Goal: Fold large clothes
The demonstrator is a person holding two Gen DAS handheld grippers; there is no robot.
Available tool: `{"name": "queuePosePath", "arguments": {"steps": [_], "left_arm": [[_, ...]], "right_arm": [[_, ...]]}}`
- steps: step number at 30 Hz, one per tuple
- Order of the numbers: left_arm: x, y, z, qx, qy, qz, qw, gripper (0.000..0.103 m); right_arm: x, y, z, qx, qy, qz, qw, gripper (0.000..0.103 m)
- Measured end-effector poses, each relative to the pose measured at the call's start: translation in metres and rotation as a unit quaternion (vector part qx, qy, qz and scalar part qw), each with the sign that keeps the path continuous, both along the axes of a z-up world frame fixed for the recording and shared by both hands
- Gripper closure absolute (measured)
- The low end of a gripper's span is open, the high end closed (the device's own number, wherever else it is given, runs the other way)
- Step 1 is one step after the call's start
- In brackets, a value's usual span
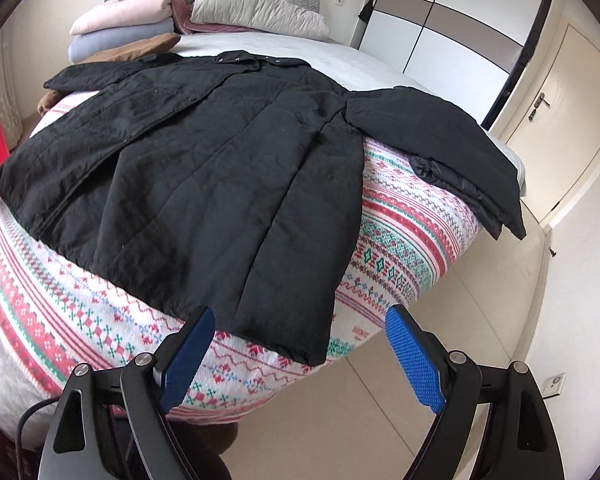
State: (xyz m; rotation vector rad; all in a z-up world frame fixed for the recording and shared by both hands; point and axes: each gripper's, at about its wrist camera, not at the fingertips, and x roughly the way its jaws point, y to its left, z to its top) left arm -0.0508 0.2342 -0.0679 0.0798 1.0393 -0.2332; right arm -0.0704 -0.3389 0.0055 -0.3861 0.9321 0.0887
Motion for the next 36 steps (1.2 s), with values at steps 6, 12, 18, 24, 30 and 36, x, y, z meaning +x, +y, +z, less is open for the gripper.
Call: {"name": "queuePosePath", "arguments": {"steps": [6, 12, 18, 24, 30, 36], "left_arm": [[0.010, -0.010, -0.024, 0.016, 0.005, 0.026, 0.9995, 0.019], [0.038, -0.027, -0.030, -0.037, -0.001, 0.049, 0.9981, 0.045], [0.036, -0.028, -0.014, -0.054, -0.027, 0.072, 0.9956, 0.095], [0.028, -0.024, -0.024, -0.066, -0.008, 0.067, 0.9955, 0.081], [0.028, -0.019, -0.031, -0.091, 0.001, 0.073, 0.9932, 0.072], [0.030, -0.021, -0.032, -0.081, 0.004, 0.072, 0.9941, 0.066]], "right_arm": [[0.011, 0.008, -0.018, -0.045, -0.004, -0.006, 0.999, 0.015], [0.039, 0.016, -0.013, -0.036, -0.067, -0.041, 0.996, 0.016], [0.057, -0.024, 0.027, 0.011, -0.146, -0.166, 0.975, 0.074], [0.031, -0.039, 0.029, 0.078, -0.103, -0.104, 0.986, 0.058], [-0.006, -0.017, 0.001, 0.031, -0.052, -0.035, 0.998, 0.036], [-0.007, -0.010, -0.025, -0.021, -0.021, -0.021, 0.999, 0.034]]}}
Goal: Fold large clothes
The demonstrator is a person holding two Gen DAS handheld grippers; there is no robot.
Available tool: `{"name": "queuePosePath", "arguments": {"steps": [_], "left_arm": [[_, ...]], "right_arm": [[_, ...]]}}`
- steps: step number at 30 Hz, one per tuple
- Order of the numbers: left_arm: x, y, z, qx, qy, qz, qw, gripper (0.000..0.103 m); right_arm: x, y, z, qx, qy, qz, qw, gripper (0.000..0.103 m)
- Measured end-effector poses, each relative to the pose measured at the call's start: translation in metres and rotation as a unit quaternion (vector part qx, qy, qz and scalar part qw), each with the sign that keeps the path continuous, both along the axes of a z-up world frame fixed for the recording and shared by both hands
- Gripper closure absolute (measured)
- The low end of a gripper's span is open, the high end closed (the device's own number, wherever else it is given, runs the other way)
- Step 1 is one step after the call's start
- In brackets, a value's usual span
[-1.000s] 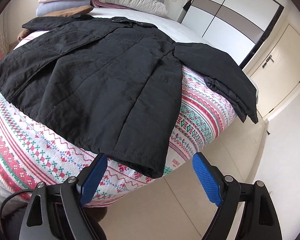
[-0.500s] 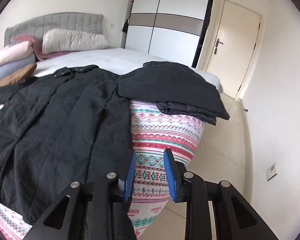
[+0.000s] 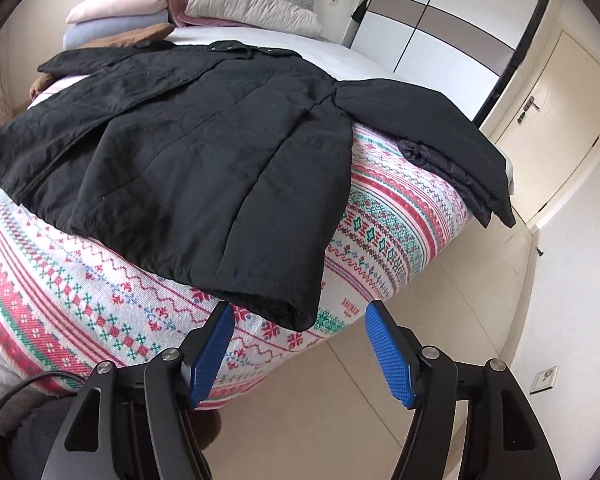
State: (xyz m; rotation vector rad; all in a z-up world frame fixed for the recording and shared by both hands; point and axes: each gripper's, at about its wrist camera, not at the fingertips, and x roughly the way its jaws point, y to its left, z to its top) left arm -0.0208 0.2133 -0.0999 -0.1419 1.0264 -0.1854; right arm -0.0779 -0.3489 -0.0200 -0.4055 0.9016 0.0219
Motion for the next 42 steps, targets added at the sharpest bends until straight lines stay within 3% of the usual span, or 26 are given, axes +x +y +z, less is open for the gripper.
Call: {"name": "queuePosePath", "arguments": {"steps": [5, 8, 9, 10, 11, 12, 14, 17, 20, 22, 25, 27, 29, 32, 33, 35, 38, 42], "left_arm": [[0.005, -0.003, -0.002, -0.008, 0.007, 0.002, 0.9999, 0.060], [0.007, -0.008, -0.002, 0.002, 0.015, -0.008, 0.9998, 0.059], [0.008, -0.009, -0.001, 0.005, 0.019, -0.011, 0.9998, 0.061], [0.008, -0.010, 0.000, 0.004, 0.022, -0.012, 0.9997, 0.070], [0.008, -0.010, 0.004, 0.004, 0.025, -0.008, 0.9997, 0.099], [0.008, -0.009, 0.010, 0.009, 0.022, 0.001, 0.9997, 0.099], [0.002, -0.004, 0.034, -0.002, -0.003, 0.015, 0.9999, 0.099], [-0.011, 0.012, 0.082, -0.065, -0.045, 0.027, 0.9965, 0.099], [-0.021, 0.013, 0.117, -0.075, -0.065, 0.015, 0.9949, 0.099], [-0.022, 0.005, 0.119, -0.040, -0.052, -0.005, 0.9978, 0.099], [-0.021, -0.011, 0.087, 0.069, -0.002, -0.023, 0.9973, 0.096], [-0.030, -0.016, 0.069, 0.106, 0.018, -0.037, 0.9935, 0.091], [-0.046, -0.021, 0.064, 0.108, 0.020, -0.057, 0.9923, 0.086], [-0.070, -0.036, 0.078, 0.097, -0.012, -0.096, 0.9906, 0.057], [-0.077, -0.044, 0.084, 0.094, -0.025, -0.114, 0.9888, 0.052], [-0.084, -0.068, 0.094, 0.092, -0.047, -0.155, 0.9825, 0.052], [-0.087, -0.109, 0.100, 0.080, -0.083, -0.221, 0.9684, 0.047], [-0.073, -0.170, 0.089, 0.056, -0.101, -0.312, 0.9430, 0.044]], "right_arm": [[0.032, 0.011, -0.004, 0.014, -0.024, -0.016, 0.999, 0.034], [0.051, 0.018, 0.005, 0.057, -0.041, -0.019, 0.997, 0.039], [0.055, 0.019, 0.012, 0.084, -0.048, -0.021, 0.995, 0.044], [0.059, 0.019, 0.021, 0.111, -0.057, -0.025, 0.992, 0.057], [0.062, 0.019, 0.031, 0.123, -0.069, -0.036, 0.989, 0.080], [0.065, 0.016, 0.042, 0.133, -0.080, -0.049, 0.987, 0.095], [0.066, 0.007, 0.063, 0.174, -0.096, -0.070, 0.978, 0.099], [0.055, -0.006, 0.096, 0.215, -0.119, -0.094, 0.965, 0.100], [0.047, -0.019, 0.116, 0.253, -0.111, -0.120, 0.953, 0.100], [0.044, -0.031, 0.115, 0.268, -0.103, -0.145, 0.947, 0.100], [0.050, -0.045, 0.085, 0.227, -0.060, -0.183, 0.955, 0.098], [0.050, -0.047, 0.060, 0.212, -0.019, -0.195, 0.958, 0.087], [0.041, -0.043, 0.044, 0.192, 0.003, -0.193, 0.962, 0.077], [0.021, -0.035, 0.042, 0.163, 0.005, -0.176, 0.971, 0.068], [0.014, -0.031, 0.046, 0.158, 0.000, -0.170, 0.973, 0.064], [0.000, -0.022, 0.053, 0.146, -0.011, -0.152, 0.977, 0.056], [-0.014, 0.002, 0.065, 0.127, -0.029, -0.117, 0.984, 0.056], [-0.025, 0.052, 0.070, 0.122, -0.039, -0.025, 0.991, 0.055]]}}
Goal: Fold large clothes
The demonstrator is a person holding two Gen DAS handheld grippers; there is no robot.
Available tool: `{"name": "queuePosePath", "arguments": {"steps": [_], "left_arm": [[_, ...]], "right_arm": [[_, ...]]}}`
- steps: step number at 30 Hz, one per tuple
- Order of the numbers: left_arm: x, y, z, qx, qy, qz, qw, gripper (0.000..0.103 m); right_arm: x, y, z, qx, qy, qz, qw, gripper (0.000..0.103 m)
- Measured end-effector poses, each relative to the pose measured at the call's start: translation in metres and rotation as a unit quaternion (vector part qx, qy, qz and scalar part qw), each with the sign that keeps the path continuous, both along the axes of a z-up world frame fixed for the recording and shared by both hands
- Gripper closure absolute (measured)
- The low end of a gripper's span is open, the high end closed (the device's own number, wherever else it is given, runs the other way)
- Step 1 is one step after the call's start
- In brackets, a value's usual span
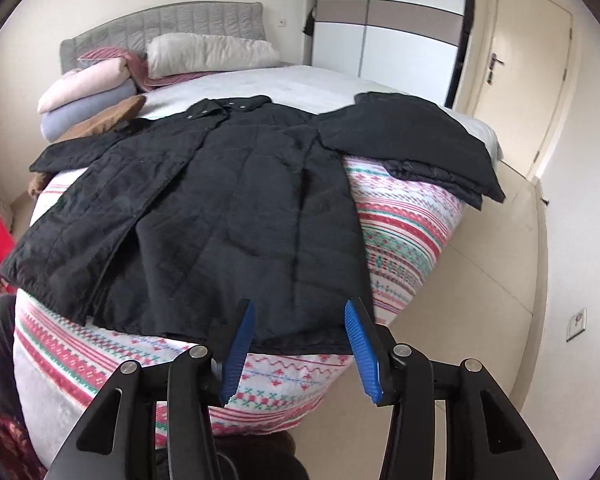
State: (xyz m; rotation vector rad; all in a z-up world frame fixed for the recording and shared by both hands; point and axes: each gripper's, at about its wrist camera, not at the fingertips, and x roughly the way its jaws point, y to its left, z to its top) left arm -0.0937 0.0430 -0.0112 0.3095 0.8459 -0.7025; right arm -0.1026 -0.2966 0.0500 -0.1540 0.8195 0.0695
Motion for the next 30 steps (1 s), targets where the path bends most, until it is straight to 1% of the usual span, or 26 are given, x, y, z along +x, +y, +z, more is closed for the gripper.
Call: {"name": "queuePosePath", "arguments": {"steps": [2, 4, 6, 8, 10, 11, 12, 13, 16, 18, 21, 22, 23, 24, 25, 27, 29, 30], "left_arm": [[0.011, -0.028, -0.012, 0.006, 0.006, -0.036, 0.9993, 0.044], [0.020, -0.052, -0.024, 0.022, 0.010, -0.057, 0.9981, 0.044], [0.029, -0.070, -0.038, 0.037, 0.030, -0.068, 0.9966, 0.044], [0.039, -0.079, -0.050, 0.047, 0.050, -0.069, 0.9953, 0.044], [0.045, -0.079, -0.054, 0.040, 0.051, -0.058, 0.9962, 0.051], [0.049, -0.077, -0.053, 0.036, 0.056, -0.052, 0.9964, 0.069], [0.053, -0.075, -0.052, 0.028, 0.064, -0.041, 0.9967, 0.090], [0.057, -0.070, -0.049, 0.020, 0.066, -0.024, 0.9974, 0.093], [0.064, -0.053, -0.035, -0.043, 0.087, 0.004, 0.9952, 0.094], [0.064, -0.046, -0.022, -0.078, 0.091, 0.008, 0.9928, 0.094], [0.063, -0.040, -0.007, -0.108, 0.089, 0.008, 0.9901, 0.094], [0.063, -0.039, -0.003, -0.117, 0.090, 0.008, 0.9890, 0.094], [0.065, -0.038, 0.000, -0.125, 0.091, 0.010, 0.9878, 0.094], [0.067, -0.036, 0.003, -0.135, 0.091, 0.012, 0.9865, 0.094], [0.069, -0.034, 0.007, -0.147, 0.090, 0.013, 0.9850, 0.094], [0.072, -0.029, 0.013, -0.169, 0.092, 0.011, 0.9813, 0.094], [0.077, -0.028, 0.017, -0.187, 0.097, 0.003, 0.9777, 0.094], [0.080, -0.027, 0.017, -0.191, 0.098, 0.000, 0.9766, 0.094]], "right_arm": [[-0.001, 0.029, -0.005, -0.001, 0.005, 0.055, 0.998, 0.055], [0.001, 0.056, -0.017, 0.010, 0.024, 0.113, 0.993, 0.055], [0.004, 0.078, -0.032, 0.009, 0.041, 0.148, 0.988, 0.055], [0.006, 0.096, -0.046, 0.007, 0.055, 0.176, 0.983, 0.055], [0.008, 0.110, -0.057, 0.005, 0.066, 0.195, 0.979, 0.055], [0.010, 0.116, -0.062, 0.004, 0.071, 0.204, 0.976, 0.055], [0.011, 0.121, -0.066, 0.004, 0.074, 0.211, 0.975, 0.055], [0.013, 0.127, -0.070, 0.002, 0.076, 0.219, 0.973, 0.055], [0.019, 0.143, -0.079, -0.013, 0.082, 0.241, 0.967, 0.055], [0.021, 0.154, -0.087, -0.035, 0.082, 0.250, 0.964, 0.055], [0.029, 0.165, -0.095, -0.071, 0.069, 0.245, 0.964, 0.058], [0.033, 0.167, -0.096, -0.073, 0.066, 0.243, 0.965, 0.078], [0.037, 0.166, -0.095, -0.057, 0.074, 0.241, 0.966, 0.098], [0.039, 0.166, -0.092, -0.038, 0.074, 0.236, 0.968, 0.098], [0.037, 0.167, -0.086, -0.025, 0.067, 0.243, 0.967, 0.098], [0.030, 0.177, -0.073, -0.001, 0.058, 0.269, 0.961, 0.099], [0.024, 0.188, -0.065, 0.001, 0.048, 0.276, 0.960, 0.098], [0.025, 0.190, -0.064, 0.004, 0.050, 0.276, 0.960, 0.098]]}}
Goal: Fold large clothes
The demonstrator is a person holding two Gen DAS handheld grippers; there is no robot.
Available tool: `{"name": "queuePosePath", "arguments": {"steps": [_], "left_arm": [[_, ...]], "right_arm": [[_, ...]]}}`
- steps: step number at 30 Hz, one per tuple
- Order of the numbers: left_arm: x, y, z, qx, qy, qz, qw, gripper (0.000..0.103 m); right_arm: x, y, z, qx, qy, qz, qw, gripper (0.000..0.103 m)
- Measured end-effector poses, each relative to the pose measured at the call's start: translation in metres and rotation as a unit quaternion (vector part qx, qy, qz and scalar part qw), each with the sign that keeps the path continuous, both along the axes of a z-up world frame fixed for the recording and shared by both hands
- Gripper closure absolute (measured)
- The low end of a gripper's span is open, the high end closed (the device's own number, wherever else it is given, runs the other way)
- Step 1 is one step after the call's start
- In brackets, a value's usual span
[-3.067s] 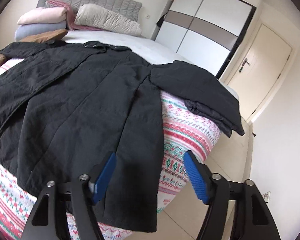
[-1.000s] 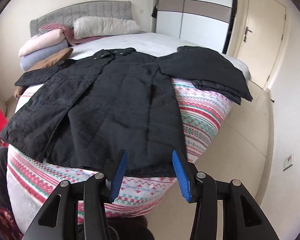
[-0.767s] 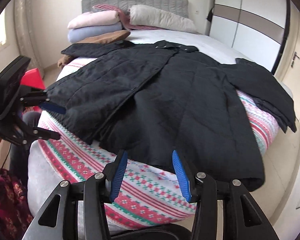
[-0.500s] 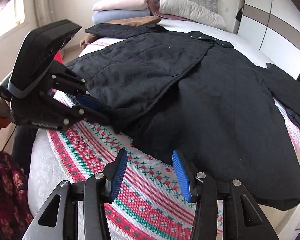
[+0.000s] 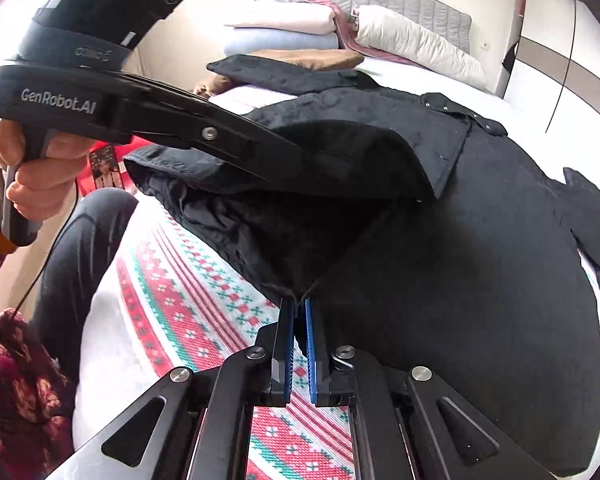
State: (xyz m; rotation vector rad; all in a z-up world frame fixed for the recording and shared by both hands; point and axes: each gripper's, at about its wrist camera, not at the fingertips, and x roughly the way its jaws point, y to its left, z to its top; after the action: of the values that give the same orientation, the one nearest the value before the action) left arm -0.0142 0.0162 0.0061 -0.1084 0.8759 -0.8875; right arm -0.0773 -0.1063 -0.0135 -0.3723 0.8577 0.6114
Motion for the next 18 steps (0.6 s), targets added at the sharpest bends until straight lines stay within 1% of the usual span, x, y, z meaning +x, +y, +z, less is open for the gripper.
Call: {"name": "queuePosePath", "arguments": {"steps": [2, 4, 5, 6, 8, 9, 10, 11, 12, 14, 15, 16, 17, 18], "left_arm": [[0.002, -0.004, -0.004, -0.002, 0.006, -0.009, 0.9999, 0.094], [0.003, -0.010, -0.014, 0.008, 0.022, -0.032, 0.9992, 0.093], [0.003, -0.014, -0.021, 0.017, 0.038, -0.050, 0.9979, 0.089], [0.003, -0.017, -0.029, 0.026, 0.054, -0.064, 0.9961, 0.082], [0.000, -0.022, -0.037, 0.043, 0.079, -0.089, 0.9920, 0.079], [-0.004, -0.021, -0.036, 0.042, 0.080, -0.100, 0.9909, 0.079], [-0.006, -0.019, -0.032, 0.037, 0.078, -0.113, 0.9899, 0.078], [-0.005, -0.017, -0.026, 0.032, 0.071, -0.118, 0.9899, 0.072], [-0.004, -0.014, -0.018, 0.030, 0.059, -0.115, 0.9911, 0.060], [0.004, -0.011, -0.006, 0.032, 0.027, -0.093, 0.9948, 0.046], [0.010, -0.011, -0.003, 0.032, 0.017, -0.082, 0.9959, 0.045], [0.017, -0.012, -0.003, 0.035, 0.016, -0.073, 0.9966, 0.045], [0.025, -0.015, -0.006, 0.042, 0.019, -0.064, 0.9969, 0.045], [0.031, -0.019, -0.012, 0.049, 0.025, -0.058, 0.9968, 0.045]], "right_arm": [[0.003, 0.001, -0.002, 0.013, 0.014, -0.002, 1.000, 0.098], [0.007, -0.002, -0.008, 0.020, 0.035, -0.004, 0.999, 0.098], [0.009, -0.005, -0.011, 0.031, 0.054, -0.004, 0.998, 0.094], [0.009, -0.010, -0.014, 0.041, 0.069, -0.005, 0.997, 0.093], [-0.004, -0.025, -0.014, 0.062, 0.103, 0.006, 0.993, 0.090], [-0.008, -0.034, -0.012, 0.065, 0.104, 0.002, 0.992, 0.088], [-0.011, -0.043, -0.008, 0.059, 0.096, -0.006, 0.994, 0.084], [-0.013, -0.051, -0.004, 0.051, 0.087, -0.015, 0.995, 0.080], [-0.014, -0.061, 0.001, 0.044, 0.079, -0.028, 0.996, 0.079], [-0.008, -0.083, 0.011, 0.046, 0.070, -0.059, 0.995, 0.070], [-0.002, -0.094, 0.018, 0.052, 0.065, -0.077, 0.994, 0.066], [0.005, -0.106, 0.023, 0.061, 0.058, -0.098, 0.992, 0.057], [0.013, -0.116, 0.029, 0.069, 0.051, -0.118, 0.989, 0.052], [0.020, -0.126, 0.035, 0.078, 0.046, -0.135, 0.987, 0.051]]}}
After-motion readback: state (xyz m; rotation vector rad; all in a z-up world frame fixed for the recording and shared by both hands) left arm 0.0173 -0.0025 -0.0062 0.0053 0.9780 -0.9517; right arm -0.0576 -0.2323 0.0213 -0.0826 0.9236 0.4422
